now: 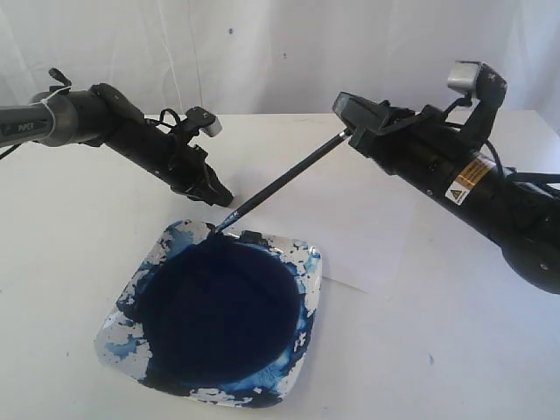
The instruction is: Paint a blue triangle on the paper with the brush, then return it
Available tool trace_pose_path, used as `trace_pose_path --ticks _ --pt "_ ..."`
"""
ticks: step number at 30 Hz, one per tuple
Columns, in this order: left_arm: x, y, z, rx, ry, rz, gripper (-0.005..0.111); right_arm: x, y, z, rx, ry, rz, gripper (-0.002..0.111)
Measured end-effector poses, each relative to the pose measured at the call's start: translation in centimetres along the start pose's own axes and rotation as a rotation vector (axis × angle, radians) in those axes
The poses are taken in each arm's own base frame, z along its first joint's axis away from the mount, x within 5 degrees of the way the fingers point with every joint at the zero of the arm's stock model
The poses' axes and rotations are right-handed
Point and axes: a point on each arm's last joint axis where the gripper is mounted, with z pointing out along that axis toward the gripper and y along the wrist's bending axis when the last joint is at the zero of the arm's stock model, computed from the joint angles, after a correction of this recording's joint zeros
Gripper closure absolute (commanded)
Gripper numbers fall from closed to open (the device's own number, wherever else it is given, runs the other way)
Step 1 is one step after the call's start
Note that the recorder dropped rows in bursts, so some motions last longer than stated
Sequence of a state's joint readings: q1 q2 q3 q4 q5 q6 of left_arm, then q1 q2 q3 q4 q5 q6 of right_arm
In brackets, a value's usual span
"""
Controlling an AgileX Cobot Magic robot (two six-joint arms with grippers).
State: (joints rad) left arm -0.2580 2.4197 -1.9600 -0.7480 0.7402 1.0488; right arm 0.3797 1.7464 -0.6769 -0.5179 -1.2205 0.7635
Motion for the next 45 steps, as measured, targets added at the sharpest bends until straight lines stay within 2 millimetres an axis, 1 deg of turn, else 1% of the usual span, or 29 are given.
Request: trace_pose_path --ticks 4,7,11,14,19,27,34,45 --pt "0.0 0.0 0.0 0.000 0.000 0.000 0.107 -1.0 0.7 -0.1 -0.017 -0.022 0.000 0.107" --pt "0.0 0.0 0.0 0.000 0.000 0.000 0.107 -1.4 1.2 -0.2 -0.032 -0.017 -0.016 0.107" --pt "0.0 0.0 0.0 0.000 0.000 0.000 0.107 -2.2 2.5 -0.5 -0.056 0.046 -0.077 0.107" --pt "0.0 0.0 0.0 0.000 0.000 0.000 0.107 -2.8 3.2 -0.8 -0.054 0.075 -0.083 0.107" --pt "0.0 0.0 0.0 0.000 0.000 0.000 0.107 -4.0 3.7 -1.5 0.052 0.131 -0.134 0.107" --pt "0.0 0.0 0.0 0.000 0.000 0.000 0.107 -5.7 4.9 -2.7 0.117 0.166 -0.208 0.107" --pt "0.0 0.0 0.0 0.000 0.000 0.000 0.107 -5.9 4.7 -3.2 0.192 0.200 -0.212 0.107" --pt "0.0 0.0 0.0 0.000 0.000 0.000 0.107 -5.8 4.4 -3.3 0.219 0.221 -0.226 0.107"
